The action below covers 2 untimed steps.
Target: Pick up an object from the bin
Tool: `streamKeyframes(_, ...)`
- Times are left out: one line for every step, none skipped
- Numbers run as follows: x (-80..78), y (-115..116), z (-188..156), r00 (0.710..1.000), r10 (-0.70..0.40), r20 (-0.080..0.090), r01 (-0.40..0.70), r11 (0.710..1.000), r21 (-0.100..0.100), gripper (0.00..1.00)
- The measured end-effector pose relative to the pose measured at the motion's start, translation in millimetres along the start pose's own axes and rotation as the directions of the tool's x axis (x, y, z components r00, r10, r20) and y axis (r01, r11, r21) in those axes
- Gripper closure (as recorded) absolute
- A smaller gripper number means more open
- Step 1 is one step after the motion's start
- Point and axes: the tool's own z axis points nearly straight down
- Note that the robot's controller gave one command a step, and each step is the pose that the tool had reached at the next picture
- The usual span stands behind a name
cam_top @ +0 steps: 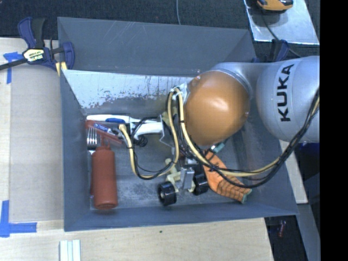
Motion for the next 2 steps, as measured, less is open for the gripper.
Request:
streamKeyframes(-8.1, 6, 16, 1.000, -0.003, 0.002, 0.003, 1.000, -0.001, 0.00)
streamKeyframes(-30.2, -7, 35, 0.999, 0.040, -0.002, -0.040, 0.999, 0.000, 0.00)
